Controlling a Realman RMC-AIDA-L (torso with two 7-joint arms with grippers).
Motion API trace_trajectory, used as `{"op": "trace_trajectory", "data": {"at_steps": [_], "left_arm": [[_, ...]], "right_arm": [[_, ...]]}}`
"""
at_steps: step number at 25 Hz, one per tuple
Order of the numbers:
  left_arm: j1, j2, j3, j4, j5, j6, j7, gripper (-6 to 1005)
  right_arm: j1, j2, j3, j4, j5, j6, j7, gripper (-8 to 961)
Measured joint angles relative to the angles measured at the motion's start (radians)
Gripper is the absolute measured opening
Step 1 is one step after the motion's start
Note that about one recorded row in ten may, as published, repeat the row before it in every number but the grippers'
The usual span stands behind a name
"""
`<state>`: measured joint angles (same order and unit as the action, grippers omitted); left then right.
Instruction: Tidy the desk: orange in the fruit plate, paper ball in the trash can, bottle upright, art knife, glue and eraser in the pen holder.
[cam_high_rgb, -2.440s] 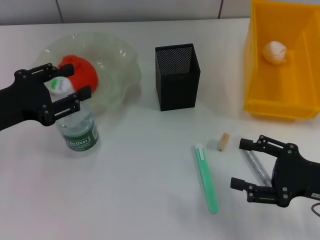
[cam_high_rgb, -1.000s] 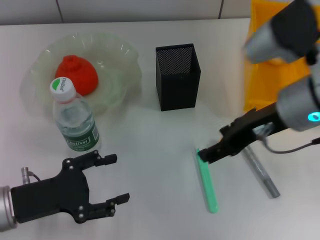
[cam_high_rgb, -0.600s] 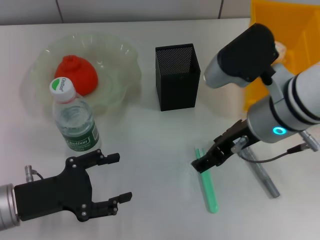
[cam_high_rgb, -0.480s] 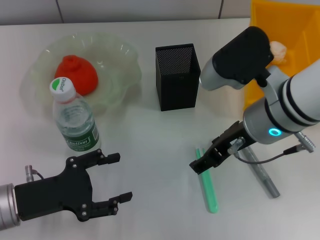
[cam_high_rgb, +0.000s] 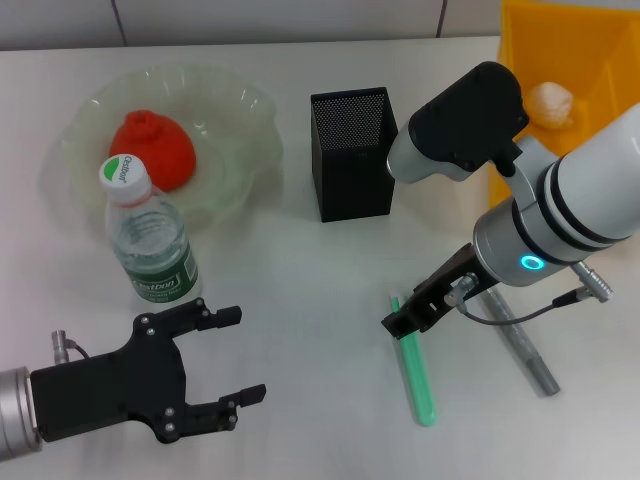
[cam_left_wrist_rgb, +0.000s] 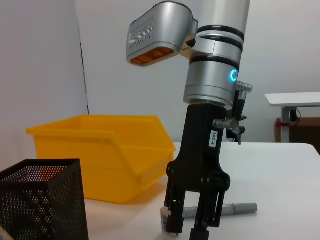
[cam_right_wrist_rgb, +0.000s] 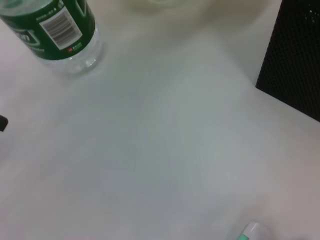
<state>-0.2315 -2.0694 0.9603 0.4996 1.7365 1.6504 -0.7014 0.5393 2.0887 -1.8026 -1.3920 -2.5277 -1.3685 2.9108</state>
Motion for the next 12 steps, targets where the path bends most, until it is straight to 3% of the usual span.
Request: {"op": "trace_trajectory", "data": {"at_steps": [7, 12], "left_arm": [[-0.004, 0.0, 0.0, -0.007, 0.0, -0.002, 0.003, 797], [-0.005, 0.0, 0.0, -0.007, 0.0, -0.003, 0.003, 797]], "right_arm": [[0.02, 0.002, -0.012, 0.05, 0.003, 0.026, 0.0, 586], [0.04, 0.002, -0.015, 0.086, 0.007, 0.043, 0.0, 587]]}}
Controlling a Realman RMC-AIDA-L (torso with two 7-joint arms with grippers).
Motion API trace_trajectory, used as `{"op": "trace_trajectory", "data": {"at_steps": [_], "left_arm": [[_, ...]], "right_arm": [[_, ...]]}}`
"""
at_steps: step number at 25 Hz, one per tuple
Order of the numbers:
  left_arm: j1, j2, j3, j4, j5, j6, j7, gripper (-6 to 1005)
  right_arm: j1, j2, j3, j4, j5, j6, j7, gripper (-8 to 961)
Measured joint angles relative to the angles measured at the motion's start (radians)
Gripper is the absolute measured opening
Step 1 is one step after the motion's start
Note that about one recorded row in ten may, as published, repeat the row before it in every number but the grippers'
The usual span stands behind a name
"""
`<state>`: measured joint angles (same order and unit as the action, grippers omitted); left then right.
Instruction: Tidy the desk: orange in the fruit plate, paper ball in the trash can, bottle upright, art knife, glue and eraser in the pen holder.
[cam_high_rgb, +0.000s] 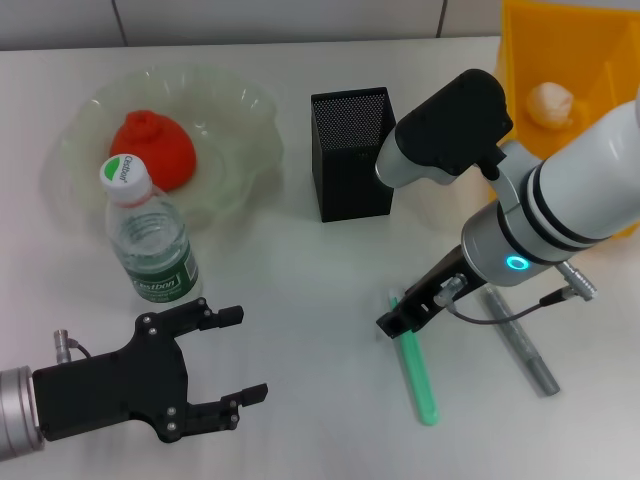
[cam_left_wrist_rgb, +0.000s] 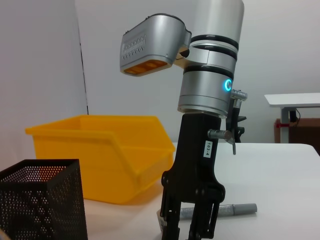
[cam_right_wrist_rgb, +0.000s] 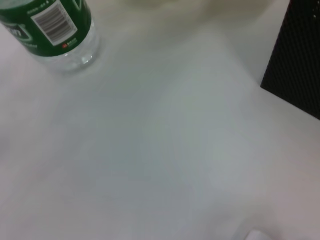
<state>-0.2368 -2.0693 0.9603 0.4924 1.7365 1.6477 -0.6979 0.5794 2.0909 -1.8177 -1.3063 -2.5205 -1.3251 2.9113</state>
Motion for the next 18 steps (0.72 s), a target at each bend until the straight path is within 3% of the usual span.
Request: {"op": "trace_trajectory", "data": {"at_steps": [9, 18], "left_arm": [[-0.001, 0.0, 0.0, 0.0, 0.0, 0.0, -0.001, 798], [0.002, 0.0, 0.0, 0.0, 0.001, 0.0, 0.003, 798]], "right_arm": [[0.037, 0.0, -0.019, 0.054, 0.011, 0.008, 0.0, 574], [0.053, 0.001, -0.033, 0.068, 0.034, 0.015, -0.003, 210]]}}
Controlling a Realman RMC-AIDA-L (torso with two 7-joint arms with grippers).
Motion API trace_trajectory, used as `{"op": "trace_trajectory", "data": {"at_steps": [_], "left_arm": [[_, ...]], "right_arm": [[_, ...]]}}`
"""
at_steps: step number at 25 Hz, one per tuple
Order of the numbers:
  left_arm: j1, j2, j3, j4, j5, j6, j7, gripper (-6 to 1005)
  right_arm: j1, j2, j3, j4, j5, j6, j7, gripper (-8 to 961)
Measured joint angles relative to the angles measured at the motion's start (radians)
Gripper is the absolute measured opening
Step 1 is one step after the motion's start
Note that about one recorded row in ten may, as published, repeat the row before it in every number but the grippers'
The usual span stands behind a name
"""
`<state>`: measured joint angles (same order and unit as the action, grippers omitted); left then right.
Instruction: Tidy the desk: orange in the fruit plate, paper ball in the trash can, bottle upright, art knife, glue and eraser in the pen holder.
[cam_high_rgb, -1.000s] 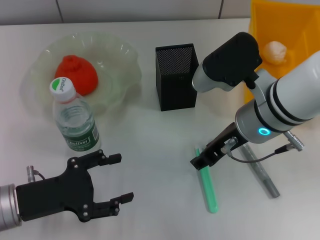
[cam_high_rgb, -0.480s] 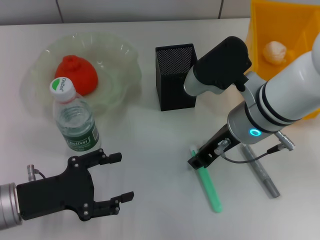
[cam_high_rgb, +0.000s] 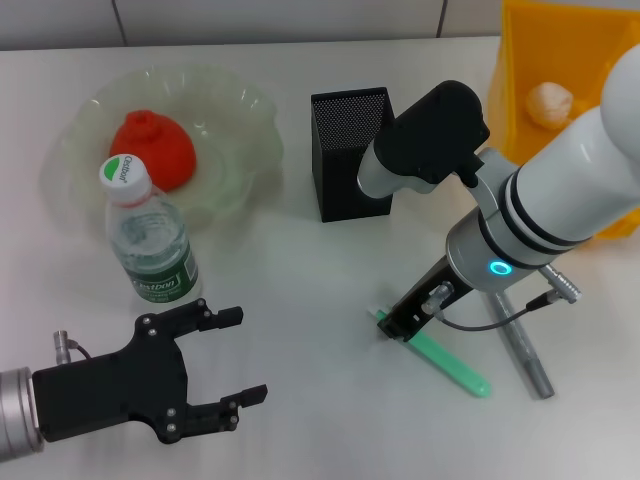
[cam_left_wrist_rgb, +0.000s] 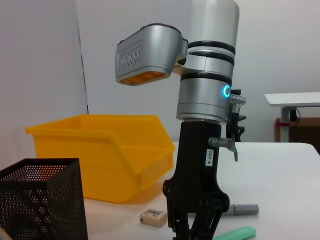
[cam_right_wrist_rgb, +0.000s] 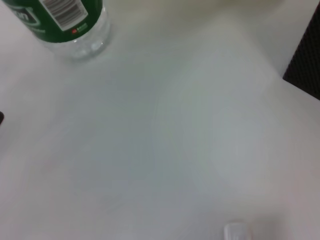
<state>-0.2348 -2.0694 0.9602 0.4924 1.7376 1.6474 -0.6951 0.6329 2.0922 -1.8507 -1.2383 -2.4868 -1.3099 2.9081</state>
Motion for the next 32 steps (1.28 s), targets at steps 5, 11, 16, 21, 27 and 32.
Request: {"op": "trace_trajectory", "data": {"at_steps": [5, 11, 16, 21, 27, 32], "left_arm": [[0.003, 0.0, 0.0, 0.0, 0.001, 0.001, 0.0, 798], [0.004, 0.0, 0.0, 0.0, 0.001, 0.001, 0.001, 798], [0.004, 0.0, 0.0, 0.0, 0.0, 0.001, 0.001, 797], [-0.002, 0.0, 0.0, -0.021, 0.001, 0.0, 0.005, 797], [-0.004, 0.0, 0.0, -0.025, 0.002, -0.001, 0.008, 797], [-0.005, 0.0, 0.001, -0.025, 0.002, -0.002, 0.008, 797]], "right_arm": [[-0.047, -0.002, 0.017, -0.103, 0.001, 0.004, -0.003, 184], [-0.277, -0.005, 0.231, -0.398, 0.186, 0.137, -0.229, 174], [-0.371, -0.004, 0.306, -0.392, 0.459, 0.293, -0.507, 174], [-0.377, -0.005, 0.322, -0.141, 0.972, 0.485, -1.061, 175], [-0.175, -0.007, 0.345, 0.37, 1.558, 0.446, -1.708, 180], [-0.042, -0.007, 0.347, 0.63, 1.673, 0.413, -1.852, 208]]}}
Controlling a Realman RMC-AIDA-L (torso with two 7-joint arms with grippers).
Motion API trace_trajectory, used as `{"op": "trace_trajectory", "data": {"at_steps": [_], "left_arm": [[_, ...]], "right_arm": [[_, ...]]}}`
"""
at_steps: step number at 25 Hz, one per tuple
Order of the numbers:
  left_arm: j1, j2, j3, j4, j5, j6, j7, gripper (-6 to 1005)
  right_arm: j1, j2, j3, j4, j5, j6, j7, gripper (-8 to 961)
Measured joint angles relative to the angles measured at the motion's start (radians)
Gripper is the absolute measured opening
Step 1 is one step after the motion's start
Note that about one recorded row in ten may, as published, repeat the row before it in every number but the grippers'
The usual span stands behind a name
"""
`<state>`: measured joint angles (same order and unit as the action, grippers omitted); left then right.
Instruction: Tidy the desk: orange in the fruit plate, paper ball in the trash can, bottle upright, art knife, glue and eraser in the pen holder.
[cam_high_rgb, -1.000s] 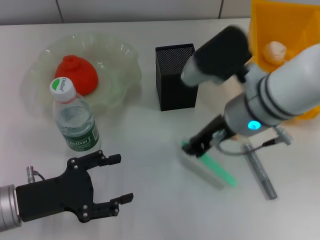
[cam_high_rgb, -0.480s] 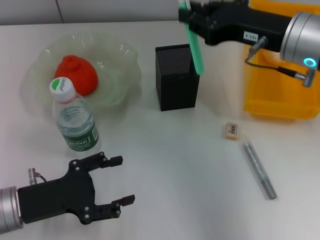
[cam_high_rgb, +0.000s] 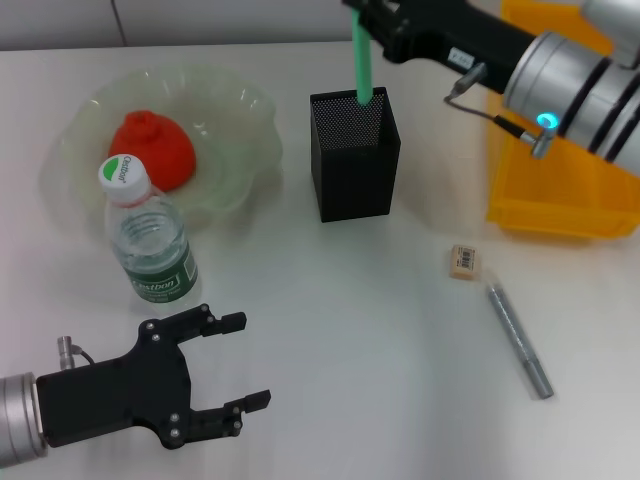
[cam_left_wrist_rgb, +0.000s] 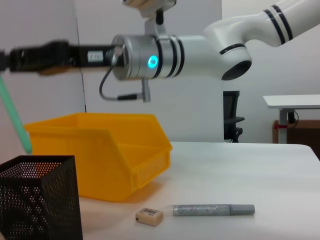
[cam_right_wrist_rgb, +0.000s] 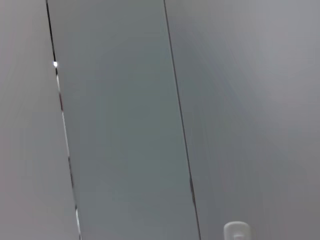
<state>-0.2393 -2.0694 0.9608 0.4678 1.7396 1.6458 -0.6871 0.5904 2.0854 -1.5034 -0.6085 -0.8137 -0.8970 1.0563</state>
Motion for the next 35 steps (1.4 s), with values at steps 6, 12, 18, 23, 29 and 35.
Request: {"op": "trace_trajectory", "data": {"at_steps": [6, 12, 18, 23, 29, 35], "left_arm": [[0.0, 0.0, 0.001, 0.0, 0.0, 0.0, 0.0, 797], [0.0, 0.0, 0.001, 0.0, 0.0, -0.001, 0.001, 797], [0.0, 0.0, 0.001, -0.001, 0.0, -0.002, 0.001, 797], [-0.001, 0.0, 0.001, -0.002, 0.0, -0.002, 0.002, 798], [-0.007, 0.0, 0.001, -0.002, 0.0, 0.0, -0.003, 798], [-0.01, 0.0, 0.001, -0.002, 0.0, 0.001, -0.004, 798]], "right_arm": [[0.052, 0.005, 0.002, 0.089, 0.005, -0.002, -0.037, 240], [0.032, 0.006, -0.001, 0.099, 0.007, -0.04, -0.046, 272], [-0.008, 0.003, -0.001, 0.074, 0.006, -0.099, -0.047, 305], [-0.131, -0.005, 0.0, -0.102, -0.036, -0.132, 0.064, 354], [-0.312, -0.002, 0.041, -0.517, -0.444, -0.104, 0.479, 465], [-0.338, 0.002, 0.043, -0.835, -1.06, -0.146, 1.138, 697]]}}
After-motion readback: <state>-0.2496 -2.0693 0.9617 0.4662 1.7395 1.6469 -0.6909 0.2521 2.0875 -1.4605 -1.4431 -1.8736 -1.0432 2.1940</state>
